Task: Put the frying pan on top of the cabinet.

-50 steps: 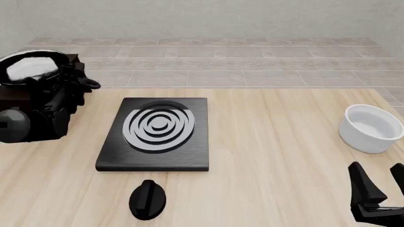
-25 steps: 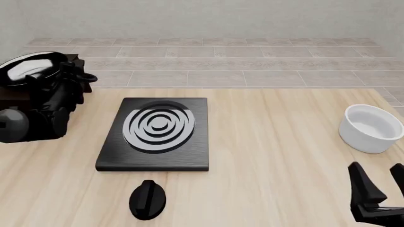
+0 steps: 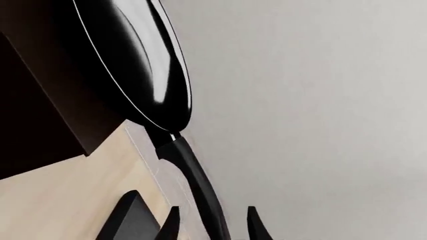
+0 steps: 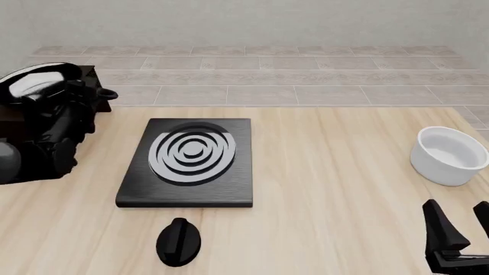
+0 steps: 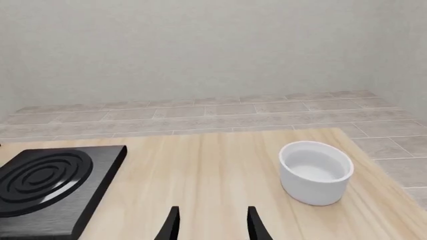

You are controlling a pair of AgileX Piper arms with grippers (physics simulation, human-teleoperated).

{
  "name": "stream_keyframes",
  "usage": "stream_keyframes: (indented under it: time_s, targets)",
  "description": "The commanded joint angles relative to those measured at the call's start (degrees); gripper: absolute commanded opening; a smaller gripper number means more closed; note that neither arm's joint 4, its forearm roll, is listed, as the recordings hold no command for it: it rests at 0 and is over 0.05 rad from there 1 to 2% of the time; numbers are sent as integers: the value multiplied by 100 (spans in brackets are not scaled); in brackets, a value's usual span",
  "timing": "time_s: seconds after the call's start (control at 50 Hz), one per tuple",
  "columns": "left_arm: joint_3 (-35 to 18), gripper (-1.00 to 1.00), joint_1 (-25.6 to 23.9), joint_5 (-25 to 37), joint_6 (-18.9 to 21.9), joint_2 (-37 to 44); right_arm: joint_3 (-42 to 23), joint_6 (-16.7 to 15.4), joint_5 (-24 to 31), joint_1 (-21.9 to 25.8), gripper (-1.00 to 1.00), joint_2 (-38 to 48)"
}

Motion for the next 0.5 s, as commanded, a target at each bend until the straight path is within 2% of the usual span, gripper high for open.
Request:
stream_keyframes:
  time_s: [0.02, 0.22, 0.38, 0.5]
  targets:
    - [739, 100, 4, -64, 95, -625, 2, -1, -213, -5, 100, 216]
    - [1653, 100, -35, 9, 319, -1677, 2, -23, -52, -9, 100, 55]
    - [2117, 100, -59, 188, 422, -2463, 2, -38, 82, -6, 100, -78]
    - [2445, 100, -180, 361, 571, -3047, 1, -46, -161, -4, 100, 161]
